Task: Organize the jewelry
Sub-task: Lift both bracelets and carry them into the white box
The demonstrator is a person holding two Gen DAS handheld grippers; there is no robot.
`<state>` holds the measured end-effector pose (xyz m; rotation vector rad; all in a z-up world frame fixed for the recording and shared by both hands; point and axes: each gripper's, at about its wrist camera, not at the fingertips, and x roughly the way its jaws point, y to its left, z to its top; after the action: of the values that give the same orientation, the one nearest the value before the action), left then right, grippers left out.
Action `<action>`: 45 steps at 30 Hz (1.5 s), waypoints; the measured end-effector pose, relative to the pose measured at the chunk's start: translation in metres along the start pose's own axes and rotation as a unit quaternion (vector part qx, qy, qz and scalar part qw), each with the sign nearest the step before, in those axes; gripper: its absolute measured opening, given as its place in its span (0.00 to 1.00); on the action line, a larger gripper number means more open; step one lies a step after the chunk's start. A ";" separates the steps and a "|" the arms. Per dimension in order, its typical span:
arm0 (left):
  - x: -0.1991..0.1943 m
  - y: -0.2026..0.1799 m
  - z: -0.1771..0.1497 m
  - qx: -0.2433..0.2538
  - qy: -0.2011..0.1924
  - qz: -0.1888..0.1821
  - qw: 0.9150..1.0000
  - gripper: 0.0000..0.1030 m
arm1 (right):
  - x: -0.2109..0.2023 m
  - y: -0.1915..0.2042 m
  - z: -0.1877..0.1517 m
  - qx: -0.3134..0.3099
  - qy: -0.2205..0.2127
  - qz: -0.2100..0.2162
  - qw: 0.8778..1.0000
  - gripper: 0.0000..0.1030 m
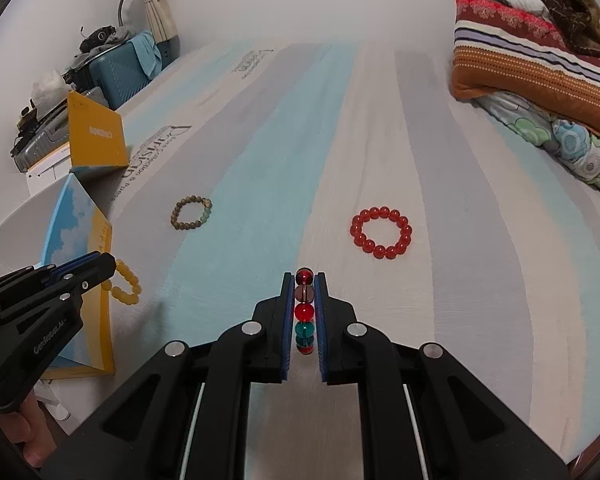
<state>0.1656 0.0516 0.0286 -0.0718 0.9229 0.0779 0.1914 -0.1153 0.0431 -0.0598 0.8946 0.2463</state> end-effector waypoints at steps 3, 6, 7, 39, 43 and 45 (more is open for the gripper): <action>-0.010 0.002 0.001 0.001 -0.006 0.001 1.000 0.09 | -0.011 0.003 0.003 -0.001 -0.008 0.000 1.000 0.09; -0.020 0.005 0.002 0.000 -0.013 0.003 1.000 0.09 | -0.020 0.008 0.005 -0.003 -0.014 0.001 1.000 0.09; -0.023 0.006 0.003 0.000 -0.015 0.003 1.000 0.09 | -0.024 0.010 0.006 -0.004 -0.016 0.001 1.000 0.09; -0.121 0.180 -0.024 -0.090 -0.044 0.091 0.991 0.09 | -0.070 0.210 0.027 -0.115 -0.056 0.102 0.987 0.09; -0.115 0.205 -0.039 -0.102 -0.029 0.102 0.989 0.09 | -0.059 0.241 0.019 -0.133 -0.044 0.113 0.984 0.09; -0.110 0.218 -0.046 -0.108 -0.020 0.109 0.988 0.09 | -0.052 0.252 0.014 -0.143 -0.036 0.117 0.982 0.09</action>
<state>0.0412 0.2597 0.0827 -0.1686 0.8770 0.3812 0.1112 0.1212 0.1053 -0.2110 0.7888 0.5920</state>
